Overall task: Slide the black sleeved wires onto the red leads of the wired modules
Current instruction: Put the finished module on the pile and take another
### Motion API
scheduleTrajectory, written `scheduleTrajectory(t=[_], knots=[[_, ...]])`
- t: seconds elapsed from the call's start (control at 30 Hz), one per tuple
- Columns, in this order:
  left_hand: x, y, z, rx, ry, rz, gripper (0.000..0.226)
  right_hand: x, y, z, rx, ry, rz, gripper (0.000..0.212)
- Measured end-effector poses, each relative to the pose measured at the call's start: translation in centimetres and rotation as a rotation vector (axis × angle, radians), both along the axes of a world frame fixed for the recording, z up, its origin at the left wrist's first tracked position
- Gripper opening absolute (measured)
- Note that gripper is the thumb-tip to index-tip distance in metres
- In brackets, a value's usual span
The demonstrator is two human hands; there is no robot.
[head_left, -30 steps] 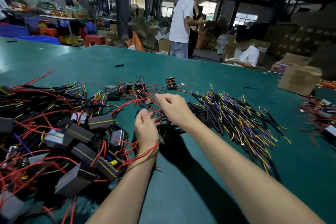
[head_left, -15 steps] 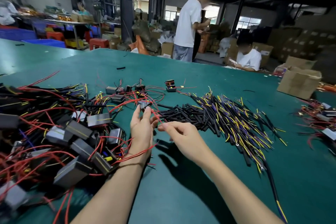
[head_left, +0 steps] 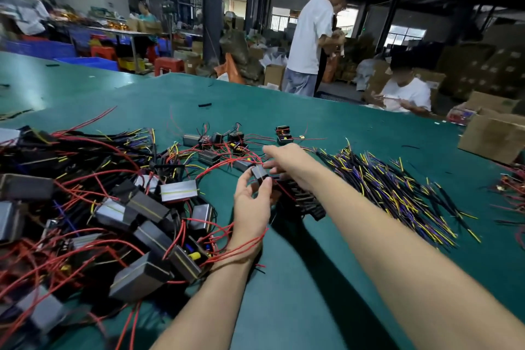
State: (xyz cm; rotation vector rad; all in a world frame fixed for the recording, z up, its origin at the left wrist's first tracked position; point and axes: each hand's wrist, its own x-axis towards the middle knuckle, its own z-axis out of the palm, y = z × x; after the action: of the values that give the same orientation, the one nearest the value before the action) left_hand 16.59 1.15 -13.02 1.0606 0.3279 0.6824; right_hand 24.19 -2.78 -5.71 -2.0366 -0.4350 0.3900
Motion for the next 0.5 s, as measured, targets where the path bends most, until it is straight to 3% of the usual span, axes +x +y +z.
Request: scheduleTrajectory(t=[0.1, 0.17, 0.33, 0.5], knots=[[-0.4, -0.1, 0.1, 0.03, 0.007, -0.012, 0.038, 0.9, 2.5, 0.3, 0.071, 0.221, 0.021, 0.019], [-0.5, -0.3, 0.3, 0.076, 0.017, -0.002, 0.037, 1.4, 3.7, 0.5, 0.169, 0.255, -0.024, 0.023], [-0.1, -0.4, 0.4, 0.03, 0.022, 0.014, 0.041, 1.4, 4.7, 1.7, 0.362, 0.056, -0.091, 0.022], [-0.4, -0.1, 0.5, 0.032, -0.046, 0.075, 0.028, 0.5, 3.3, 3.0, 0.55, -0.16, -0.095, 0.02]])
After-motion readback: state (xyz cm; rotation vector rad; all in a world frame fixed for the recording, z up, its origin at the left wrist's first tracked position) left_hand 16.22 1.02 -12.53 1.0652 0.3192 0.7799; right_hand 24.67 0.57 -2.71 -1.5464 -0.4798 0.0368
